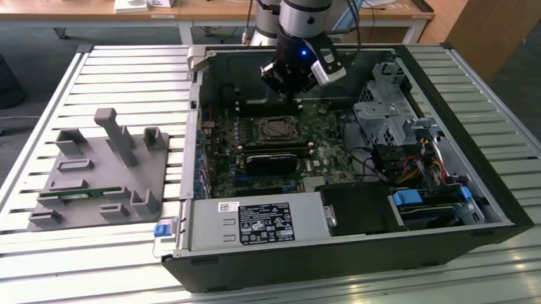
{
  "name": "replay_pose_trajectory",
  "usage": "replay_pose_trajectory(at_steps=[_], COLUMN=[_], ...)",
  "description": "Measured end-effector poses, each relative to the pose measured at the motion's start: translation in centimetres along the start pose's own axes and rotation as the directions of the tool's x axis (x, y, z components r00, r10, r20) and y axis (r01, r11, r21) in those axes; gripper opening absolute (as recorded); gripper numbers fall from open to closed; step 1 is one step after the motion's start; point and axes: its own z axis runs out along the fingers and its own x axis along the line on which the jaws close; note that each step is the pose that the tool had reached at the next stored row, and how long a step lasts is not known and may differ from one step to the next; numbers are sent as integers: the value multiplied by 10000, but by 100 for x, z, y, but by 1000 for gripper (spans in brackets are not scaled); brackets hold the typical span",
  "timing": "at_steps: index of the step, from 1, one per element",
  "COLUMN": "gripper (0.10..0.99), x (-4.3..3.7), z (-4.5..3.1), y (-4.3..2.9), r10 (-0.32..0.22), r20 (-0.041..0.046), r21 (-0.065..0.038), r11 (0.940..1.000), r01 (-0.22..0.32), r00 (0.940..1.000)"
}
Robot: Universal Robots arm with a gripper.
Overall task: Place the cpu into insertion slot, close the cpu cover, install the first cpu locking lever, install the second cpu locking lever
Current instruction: 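Install the second cpu locking lever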
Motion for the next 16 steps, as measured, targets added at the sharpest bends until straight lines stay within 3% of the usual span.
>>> replay_pose_trajectory(at_steps=[3, 7, 9, 11, 16], gripper=[106, 106, 106, 106, 106], x=[2, 5, 6, 7, 8], z=[-3, 2, 12, 16, 27], y=[-52, -177, -228, -262, -323], r10=[1, -1, -3, -7, -8], r20=[0, 0, 2, 10, 6], r21=[2, -25, -158, -442, -462], r11=[10000, 10000, 9999, 9990, 9989], r01=[-1, 1, 3, 7, 8], r00=[10000, 10000, 10000, 10000, 10000])
